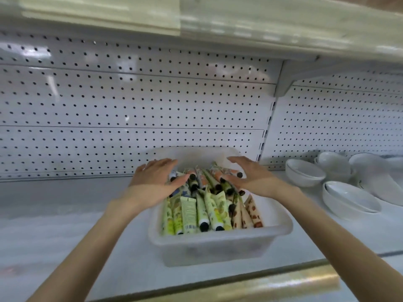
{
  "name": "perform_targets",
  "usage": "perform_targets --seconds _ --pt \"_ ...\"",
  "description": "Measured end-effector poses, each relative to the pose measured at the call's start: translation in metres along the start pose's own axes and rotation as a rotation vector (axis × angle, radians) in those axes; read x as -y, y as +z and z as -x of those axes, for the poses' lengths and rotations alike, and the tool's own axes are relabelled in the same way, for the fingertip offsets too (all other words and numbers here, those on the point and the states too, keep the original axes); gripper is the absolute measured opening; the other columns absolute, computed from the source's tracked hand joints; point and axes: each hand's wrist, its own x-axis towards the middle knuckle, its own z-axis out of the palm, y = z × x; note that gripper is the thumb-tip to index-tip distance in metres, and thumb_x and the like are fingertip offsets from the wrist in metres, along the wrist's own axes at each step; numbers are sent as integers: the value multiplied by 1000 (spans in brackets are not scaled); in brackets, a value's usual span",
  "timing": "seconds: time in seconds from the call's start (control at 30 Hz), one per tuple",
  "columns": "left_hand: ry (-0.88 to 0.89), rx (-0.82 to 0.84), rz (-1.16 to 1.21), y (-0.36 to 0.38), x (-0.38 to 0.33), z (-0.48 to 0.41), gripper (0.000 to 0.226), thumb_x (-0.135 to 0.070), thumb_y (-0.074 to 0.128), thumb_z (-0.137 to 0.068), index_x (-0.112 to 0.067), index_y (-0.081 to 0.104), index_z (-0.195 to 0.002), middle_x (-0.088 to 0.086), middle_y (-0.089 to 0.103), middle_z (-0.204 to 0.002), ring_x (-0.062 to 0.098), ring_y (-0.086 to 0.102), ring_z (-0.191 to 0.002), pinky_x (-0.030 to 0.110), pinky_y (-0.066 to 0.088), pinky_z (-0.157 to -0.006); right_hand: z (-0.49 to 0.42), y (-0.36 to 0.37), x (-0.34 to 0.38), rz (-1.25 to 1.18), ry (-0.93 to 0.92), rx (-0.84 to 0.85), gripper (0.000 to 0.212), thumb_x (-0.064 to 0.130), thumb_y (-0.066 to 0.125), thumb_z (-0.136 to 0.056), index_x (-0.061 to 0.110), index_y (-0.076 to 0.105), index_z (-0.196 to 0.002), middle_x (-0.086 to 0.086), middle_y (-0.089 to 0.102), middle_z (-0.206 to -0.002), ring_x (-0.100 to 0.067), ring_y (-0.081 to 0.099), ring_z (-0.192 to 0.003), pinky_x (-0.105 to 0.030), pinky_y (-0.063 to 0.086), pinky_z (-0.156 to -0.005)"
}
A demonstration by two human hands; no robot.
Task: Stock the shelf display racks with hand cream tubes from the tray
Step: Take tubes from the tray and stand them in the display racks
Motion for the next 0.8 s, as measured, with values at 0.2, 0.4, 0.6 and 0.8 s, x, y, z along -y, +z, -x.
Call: perform_targets --seconds 0.2,0.4,0.6,0.8 --pt "23 -8 42 -8 2 -12 66 -60 31 -91 -25 25 -146 -6 26 -153 14 25 -139 33 18 -113 -52 6 7 -52 -24 111 65 37 56 -92 11 29 -145 -5 40 -143 -19 40 -128 -25 32 -100" --pt "33 -14 67 -2 11 -21 63 -59 32 -92 -26 27 -146 -6 29 -151 15 26 -138 32 18 -111 -87 20 3 -24 129 125 49 26 59 -90 0 44 -129 -16 53 -127 -29 56 -109 -29 46 -74" --pt "11 -7 110 3 19 -26 70 -67 27 -86 -27 30 -143 -7 34 -149 14 31 -135 33 22 -108 -90 26 -5 -85 160 115 56 27 64 -87 0 45 -132 -14 53 -131 -27 53 -116 -28 43 -90" --pt "33 -48 222 10 13 -35 53 -50 37 -94 -26 35 -141 -7 38 -146 15 34 -133 34 25 -108 -85 27 -3 -215 121 126 32 21 67 -84 5 63 -112 -19 64 -115 -32 59 -107 -40 48 -92"
